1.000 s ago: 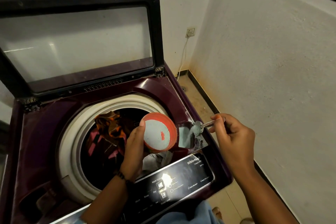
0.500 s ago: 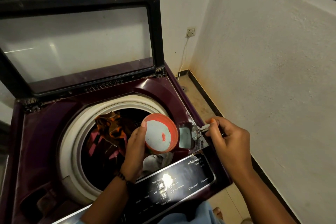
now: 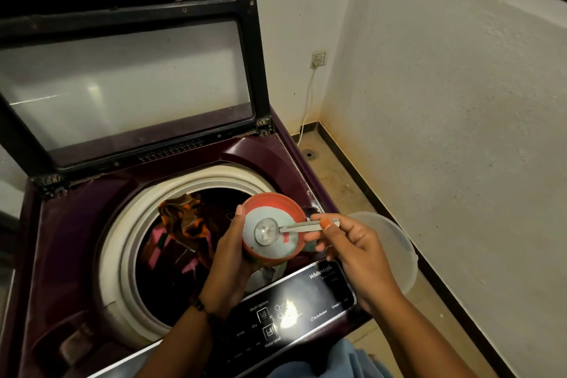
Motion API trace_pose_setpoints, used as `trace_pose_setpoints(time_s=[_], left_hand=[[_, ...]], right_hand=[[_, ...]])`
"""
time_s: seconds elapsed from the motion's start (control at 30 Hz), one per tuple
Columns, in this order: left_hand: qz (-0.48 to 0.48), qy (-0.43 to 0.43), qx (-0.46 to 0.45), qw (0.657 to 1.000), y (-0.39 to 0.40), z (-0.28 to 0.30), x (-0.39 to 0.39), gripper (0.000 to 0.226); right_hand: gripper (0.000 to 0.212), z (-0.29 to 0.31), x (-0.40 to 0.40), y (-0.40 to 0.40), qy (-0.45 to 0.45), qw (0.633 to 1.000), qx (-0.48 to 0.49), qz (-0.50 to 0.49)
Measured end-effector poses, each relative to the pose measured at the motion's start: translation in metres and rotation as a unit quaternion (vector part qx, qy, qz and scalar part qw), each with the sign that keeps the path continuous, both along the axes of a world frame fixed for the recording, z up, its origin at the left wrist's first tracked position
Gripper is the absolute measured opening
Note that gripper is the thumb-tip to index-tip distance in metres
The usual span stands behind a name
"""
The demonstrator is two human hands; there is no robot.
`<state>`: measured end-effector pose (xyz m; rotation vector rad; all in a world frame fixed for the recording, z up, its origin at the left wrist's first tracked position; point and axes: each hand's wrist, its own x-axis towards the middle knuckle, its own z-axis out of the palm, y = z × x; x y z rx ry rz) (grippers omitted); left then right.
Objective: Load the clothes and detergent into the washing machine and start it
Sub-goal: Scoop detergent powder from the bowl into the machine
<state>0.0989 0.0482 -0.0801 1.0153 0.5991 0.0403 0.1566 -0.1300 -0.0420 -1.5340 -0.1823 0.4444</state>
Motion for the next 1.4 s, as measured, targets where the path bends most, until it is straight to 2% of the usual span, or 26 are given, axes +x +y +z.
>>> trace_pose_setpoints(time_s=[0.2,0.33,0.47,0.57,0.77,0.93,1.1,1.3,1.4], left_hand=[[0.024,-0.010,-0.037,0.999,-0.013,0.018,0.004,0.068],[0.013,-0.027,-0.054,0.998,-0.024,0.025,0.008,0.064],[-0.021,-0.053,-0.051,0.997,-0.043,0.039,0.016,0.064],[-0.050,-0.050,-0.015,0.997,-0.062,0.049,0.022,0.065],[-0.090,-0.028,0.033,0.995,-0.096,0.061,0.042,0.065],[-0.118,-0.052,0.075,0.989,-0.124,0.072,0.073,0.068],[-0.136,-0.071,0.116,0.981,-0.160,0.084,0.112,0.062],[-0.170,-0.074,0.161,0.969,-0.207,0.098,0.154,0.075],[-0.178,-0.073,0.171,0.966,-0.230,0.105,0.168,0.058]], right_hand=[[0.023,-0.002,0.003,-0.010,-0.009,1.000,-0.022,-0.015],[0.070,-0.003,0.005,-0.022,-0.024,0.994,-0.083,0.061],[0.108,-0.001,0.008,-0.031,-0.026,0.987,-0.075,0.137],[0.128,-0.001,0.014,-0.036,-0.079,0.985,-0.082,0.127],[0.111,0.011,0.044,-0.068,-0.148,0.982,-0.090,0.075],[0.108,0.021,0.069,-0.100,-0.154,0.984,-0.085,0.042],[0.104,0.031,0.099,-0.143,-0.175,0.979,-0.101,-0.001],[0.097,0.043,0.128,-0.196,-0.190,0.975,-0.100,-0.062],[0.092,0.046,0.136,-0.220,-0.192,0.973,-0.100,-0.086]])
